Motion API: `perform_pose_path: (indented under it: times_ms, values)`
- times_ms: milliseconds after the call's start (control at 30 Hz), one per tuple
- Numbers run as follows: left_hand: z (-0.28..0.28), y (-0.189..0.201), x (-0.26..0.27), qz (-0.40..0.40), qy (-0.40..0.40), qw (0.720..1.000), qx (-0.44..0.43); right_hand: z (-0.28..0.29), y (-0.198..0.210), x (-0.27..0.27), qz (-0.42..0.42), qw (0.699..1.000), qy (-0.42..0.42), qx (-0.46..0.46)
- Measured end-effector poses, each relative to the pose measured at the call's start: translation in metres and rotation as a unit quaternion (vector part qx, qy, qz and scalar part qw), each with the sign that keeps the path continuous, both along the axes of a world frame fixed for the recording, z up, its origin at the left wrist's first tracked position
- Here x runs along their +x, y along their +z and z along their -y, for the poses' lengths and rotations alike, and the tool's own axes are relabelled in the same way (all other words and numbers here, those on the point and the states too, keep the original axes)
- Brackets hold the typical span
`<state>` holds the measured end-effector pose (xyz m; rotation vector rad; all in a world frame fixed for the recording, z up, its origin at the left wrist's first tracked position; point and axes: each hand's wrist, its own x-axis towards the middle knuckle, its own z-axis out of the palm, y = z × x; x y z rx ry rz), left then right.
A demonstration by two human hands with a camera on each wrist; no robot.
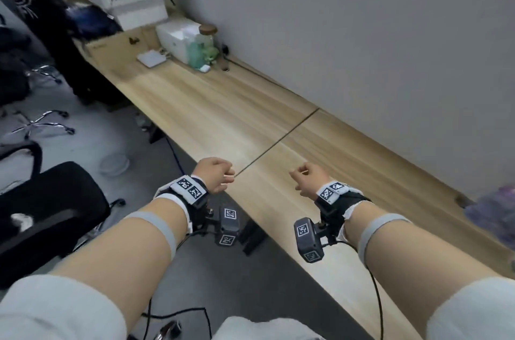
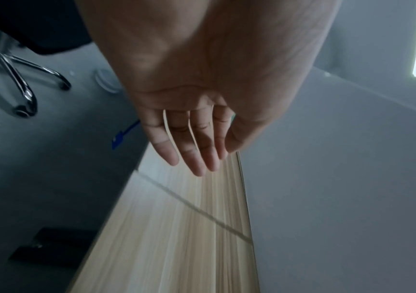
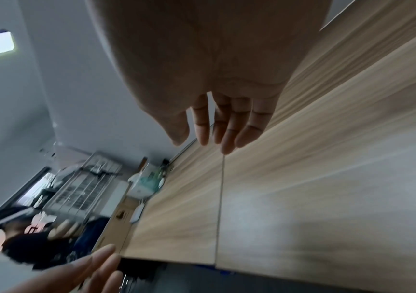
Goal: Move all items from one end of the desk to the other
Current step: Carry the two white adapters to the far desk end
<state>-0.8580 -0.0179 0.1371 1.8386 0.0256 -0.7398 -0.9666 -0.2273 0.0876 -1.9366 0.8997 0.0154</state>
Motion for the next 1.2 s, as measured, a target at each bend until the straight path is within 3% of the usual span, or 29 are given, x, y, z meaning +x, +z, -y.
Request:
perform_pose_path:
  times_ms: [267, 433, 567, 933, 1200]
  values:
    - [-0.069, 0.001, 0.113, -0.005, 0.098, 0.995, -0.018, -0.052, 0.009, 0.138, -0.021, 0.996, 0.081, -0.042]
    - [-0.089, -0.004, 0.189, -0.006, 0.103, 0.995, -0.004, -0.061, -0.022, 0.241, -0.022, 0.994, 0.107, -0.014]
    - [-0.093, -0.01, 0.271, -0.001, 0.108, 0.994, 0.009, -0.069, -0.048, 0.328, -0.012, 0.992, 0.124, 0.015]
    - [-0.09, -0.013, 0.488, -0.012, 0.094, 0.995, 0.035, -0.075, -0.013, 0.53, -0.038, 0.988, 0.132, 0.076]
    - [-0.076, -0.041, 0.62, -0.027, 0.086, 0.995, 0.035, -0.077, -0.035, 0.652, -0.037, 0.989, 0.087, 0.112]
